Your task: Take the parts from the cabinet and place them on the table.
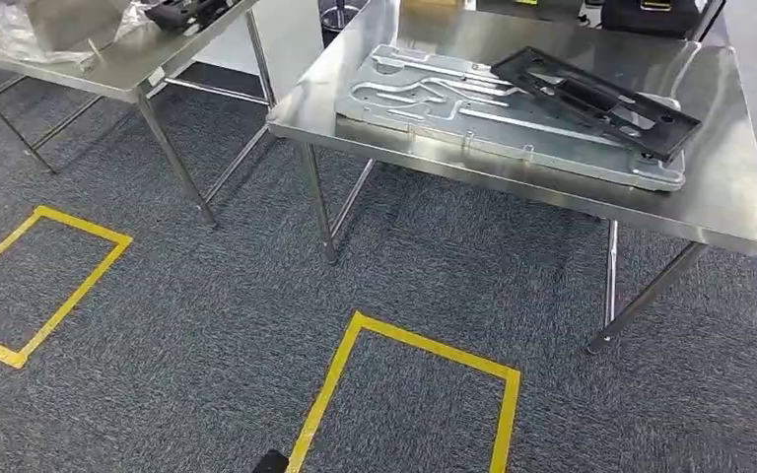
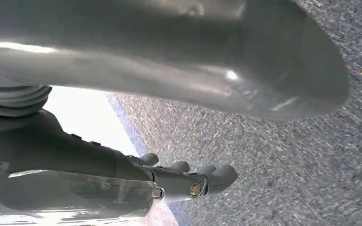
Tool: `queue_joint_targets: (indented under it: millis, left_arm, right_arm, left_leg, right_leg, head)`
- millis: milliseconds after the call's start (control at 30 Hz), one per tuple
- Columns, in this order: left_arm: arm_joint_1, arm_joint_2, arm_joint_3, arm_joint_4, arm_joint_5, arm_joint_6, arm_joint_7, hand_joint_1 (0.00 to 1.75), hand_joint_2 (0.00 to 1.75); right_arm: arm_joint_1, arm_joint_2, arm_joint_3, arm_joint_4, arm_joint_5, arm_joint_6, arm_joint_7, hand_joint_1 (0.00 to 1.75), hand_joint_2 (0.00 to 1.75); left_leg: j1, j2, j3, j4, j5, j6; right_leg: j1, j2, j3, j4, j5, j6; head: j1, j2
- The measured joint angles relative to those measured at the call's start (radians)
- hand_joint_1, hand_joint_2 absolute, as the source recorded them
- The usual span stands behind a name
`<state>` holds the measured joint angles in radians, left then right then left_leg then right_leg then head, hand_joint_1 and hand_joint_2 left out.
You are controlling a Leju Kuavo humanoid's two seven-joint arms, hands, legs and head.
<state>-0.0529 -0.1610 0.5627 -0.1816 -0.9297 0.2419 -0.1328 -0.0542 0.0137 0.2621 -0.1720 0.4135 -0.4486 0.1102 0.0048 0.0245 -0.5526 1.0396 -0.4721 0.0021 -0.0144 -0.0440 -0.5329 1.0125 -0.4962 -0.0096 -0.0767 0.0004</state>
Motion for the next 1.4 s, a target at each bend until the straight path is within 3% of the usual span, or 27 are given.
queue_joint_targets:
  millis: [33,133,167,200,267,333,367,400,433,500,533,633,700,733,833,867,933,967,1000,1033,1167,1200,1233,1267,1333,1367,1400]
  left_arm:
    - [-0.004,0.0,0.0,0.0,0.001,0.0,0.001,0.0,0.0]
    - [0.0,0.0,0.0,0.0,0.012,0.001,0.001,0.0,0.0]
    - [0.001,0.0,0.001,0.0,0.021,0.002,0.0,0.0,0.0]
    - [0.002,-0.002,0.002,0.0,0.022,0.005,-0.002,0.0,0.0]
    - [-0.003,-0.002,0.004,0.0,0.022,0.014,-0.005,0.0,0.0]
    - [-0.003,-0.002,0.005,0.0,0.024,0.02,-0.01,0.0,0.0]
    - [-0.002,-0.002,0.007,0.0,0.031,0.02,-0.011,0.0,0.0]
    - [-0.001,-0.002,0.008,0.0,0.033,0.021,-0.013,0.0,0.0]
    - [-0.001,-0.002,0.008,0.0,0.036,0.021,-0.015,0.0,0.0]
    - [-0.002,-0.002,0.01,0.0,0.039,0.02,-0.019,0.0,0.0]
    - [-0.002,-0.002,0.01,0.0,0.039,0.02,-0.02,0.0,0.0]
    - [-0.001,-0.002,0.018,0.0,0.052,0.022,-0.02,0.0,0.0]
    - [0.0,-0.001,0.027,0.0,0.054,0.023,-0.02,0.0,0.0]
    - [0.0,-0.001,0.029,0.0,0.055,0.026,-0.021,0.0,0.0]
    - [0.001,-0.001,0.035,0.0,0.058,0.029,-0.022,0.0,0.0]
    - [0.003,-0.001,0.035,0.0,0.063,0.031,-0.024,0.0,0.0]
    - [0.006,-0.001,0.039,0.0,0.072,0.034,-0.027,0.0,0.0]
    - [0.006,-0.001,0.043,0.0,0.072,0.036,-0.029,0.0,0.0]
    - [0.005,-0.001,0.046,0.0,0.072,0.037,-0.031,0.0,0.0]
    - [0.003,-0.001,0.05,0.0,0.073,0.038,-0.034,0.0,0.0]
    - [0.004,-0.001,0.06,0.0,0.075,0.04,-0.039,0.0,0.0]
    - [0.004,-0.002,0.061,0.0,0.075,0.04,-0.039,0.0,0.0]
    - [0.004,-0.003,0.061,0.0,0.075,0.041,-0.039,0.0,0.0]
    - [0.001,-0.003,0.063,0.0,0.074,0.043,-0.035,0.0,0.0]
    - [0.001,-0.005,0.065,0.0,0.073,0.045,-0.028,0.0,0.0]
    - [0.001,-0.005,0.066,0.0,0.072,0.046,-0.022,0.0,0.0]
    - [0.003,-0.005,0.066,0.0,0.072,0.047,-0.02,0.0,0.0]
  right_arm:
    - [0.0,0.0,0.0,0.0,0.0,0.0,0.0,0.0,0.0]
    - [-0.002,-0.003,0.0,0.0,0.001,0.001,0.0,0.0,0.0]
    - [-0.004,-0.003,0.0,0.0,0.001,0.001,0.001,0.0,0.0]
    - [-0.003,-0.007,0.0,0.0,0.002,0.002,0.003,0.0,0.0]
    - [-0.001,-0.007,0.0,0.0,0.002,0.004,0.004,0.0,0.0]
    - [0.001,-0.007,0.0,0.0,0.002,0.005,0.006,0.0,0.0]
    - [0.002,-0.007,0.0,0.0,0.001,0.005,0.006,0.0,0.0]
    - [0.003,-0.007,0.0,0.0,0.001,0.005,0.006,0.0,0.0]
    - [0.005,-0.007,0.0,0.0,0.001,0.005,0.007,0.0,0.0]
    - [0.006,-0.008,0.0,0.0,0.002,0.005,0.007,0.0,0.0]
    - [0.006,-0.01,0.0,0.001,0.002,0.005,0.007,0.0,0.0]
    - [0.005,-0.01,0.0,0.002,0.005,0.003,0.007,0.0,0.0]
    - [0.005,-0.006,0.0,0.002,0.01,0.003,0.008,0.0,0.0]
    - [0.007,-0.006,0.0,0.002,0.014,0.003,0.01,0.0,0.0]
    - [0.012,-0.006,0.001,0.002,0.019,0.003,0.013,0.0,0.0]
    - [0.013,-0.006,0.001,0.003,0.02,0.004,0.013,0.0,0.0]
    - [0.013,-0.006,0.002,0.003,0.025,0.005,0.013,0.0,0.0]
    - [0.012,-0.006,0.003,0.003,0.027,0.006,0.011,0.0,0.0]
    - [0.012,-0.006,0.003,0.003,0.03,0.007,0.01,0.0,0.0]
    - [0.013,-0.006,0.004,0.003,0.033,0.007,0.008,0.0,0.0]
    - [0.008,-0.006,0.018,0.003,0.063,0.008,0.0,0.0,0.0]
    - [0.007,-0.006,0.022,0.003,0.068,0.01,-0.001,0.0,0.0]
    - [0.008,-0.006,0.027,0.003,0.073,0.011,-0.002,0.0,0.0]
    - [0.009,-0.006,0.033,0.003,0.08,0.016,-0.003,0.0,0.0]
    - [0.008,-0.006,0.041,0.003,0.09,0.02,-0.003,0.0,0.0]
    - [0.008,-0.007,0.047,0.003,0.096,0.025,-0.003,0.0,0.0]
    - [0.008,-0.007,0.054,0.003,0.101,0.029,-0.002,0.0,0.0]
  left_leg:
    - [-0.01,0.011,0.007,-0.022,-0.018,0.005]
    - [-0.013,-0.004,-0.001,-0.021,-0.012,0.016]
    - [-0.007,-0.011,0.003,-0.034,-0.006,0.026]
    - [-0.002,-0.013,0.011,-0.042,0.002,0.031]
    - [-0.002,-0.019,0.006,-0.044,0.007,0.041]
    - [-0.005,-0.029,0.001,-0.043,0.009,0.043]
    - [-0.005,-0.035,0.001,-0.042,0.009,0.043]
    - [-0.005,-0.042,0.002,-0.041,0.009,0.043]
    - [-0.005,-0.049,0.003,-0.04,0.008,0.042]
    - [-0.005,-0.065,0.004,-0.033,0.005,0.037]
    - [-0.01,-0.067,-0.001,-0.026,0.001,0.03]
    - [-0.008,-0.074,-0.005,-0.03,0.004,0.014]
    - [-0.008,-0.075,-0.007,-0.018,-0.004,0.006]
    - [-0.01,-0.058,-0.022,0.016,-0.031,0.0]
    - [0.0,-0.039,-0.129,0.245,-0.145,-0.016]
    - [0.003,-0.036,-0.153,0.298,-0.153,-0.02]
    - [0.007,-0.03,-0.118,0.229,-0.099,-0.022]
    - [0.008,-0.026,-0.071,0.137,-0.053,-0.021]
    - [0.008,-0.011,-0.019,0.04,-0.012,-0.017]
    - [0.005,0.022,0.012,-0.029,-0.014,-0.009]
    - [-0.008,-0.004,0.003,-0.031,-0.011,0.015]
    - [0.003,-0.01,0.016,-0.045,0.0,0.026]
    - [0.002,-0.013,0.016,-0.049,0.003,0.031]
    - [0.003,-0.016,0.012,-0.05,0.006,0.037]
    - [-0.002,-0.027,0.008,-0.049,0.007,0.04]
    - [-0.004,-0.033,0.008,-0.048,0.007,0.04]
    - [-0.005,-0.039,0.008,-0.047,0.007,0.04]
  right_leg:
    - [0.007,-0.005,-0.001,0.002,-0.002,0.008]
    - [0.002,-0.015,0.001,-0.003,0.001,0.026]
    - [0.006,-0.019,0.005,-0.004,0.0,0.034]
    - [0.0,0.001,0.004,0.008,-0.011,0.04]
    - [0.0,0.035,-0.049,0.11,-0.084,0.04]
    - [0.0,0.04,-0.132,0.277,-0.151,0.044]
    - [0.0,0.04,-0.15,0.31,-0.149,0.044]
    - [-0.001,0.04,-0.143,0.292,-0.123,0.045]
    - [-0.001,0.041,-0.117,0.233,-0.08,0.044]
    - [-0.003,0.058,-0.026,0.042,0.013,0.038]
    - [-0.001,0.085,-0.012,0.005,0.001,0.035]
    - [0.004,0.069,-0.016,0.005,0.008,0.023]
    - [-0.007,0.052,-0.011,-0.008,0.016,0.007]
    - [-0.008,0.049,-0.011,-0.009,0.016,0.0]
    - [-0.006,0.027,-0.014,-0.008,0.014,-0.003]
    - [-0.006,0.02,-0.013,-0.008,0.014,-0.003]
    - [-0.006,0.011,-0.01,-0.008,0.012,0.0]
    - [-0.006,0.005,-0.008,-0.008,0.011,0.002]
    - [-0.007,0.001,-0.004,-0.008,0.009,0.005]
    - [-0.005,-0.004,-0.001,-0.008,0.008,0.01]
    - [0.0,-0.018,0.004,-0.013,0.009,0.038]
    - [-0.001,-0.02,0.005,-0.01,0.003,0.045]
    - [-0.006,0.003,0.0,0.011,-0.017,0.048]
    - [-0.006,0.023,-0.032,0.079,-0.064,0.048]
    - [-0.006,0.036,-0.111,0.242,-0.14,0.051]
    - [-0.006,0.038,-0.138,0.296,-0.152,0.052]
    - [-0.006,0.038,-0.145,0.303,-0.139,0.052]
  head:
    - [0.0,0.0]
    - [0.0,0.0]
    - [0.0,0.0]
    - [0.0,0.0]
    - [0.0,0.0]
    - [0.0,0.0]
    - [0.0,0.0]
    - [0.0,0.0]
    - [0.0,0.0]
    - [0.0,0.0]
    - [0.001,0.0]
    - [0.0,0.0]
    - [0.0,0.0]
    - [0.0,0.0]
    - [0.0,0.0]
    - [0.0,0.0]
    - [0.0,0.0]
    - [0.0,0.0]
    - [0.0,0.0]
    - [0.0,0.0]
    - [0.0,0.0]
    - [0.0,0.0]
    - [0.001,0.0]
    - [0.001,0.0]
    - [0.0,0.0]
    - [0.0,0.0]
    - [0.0,0.0]
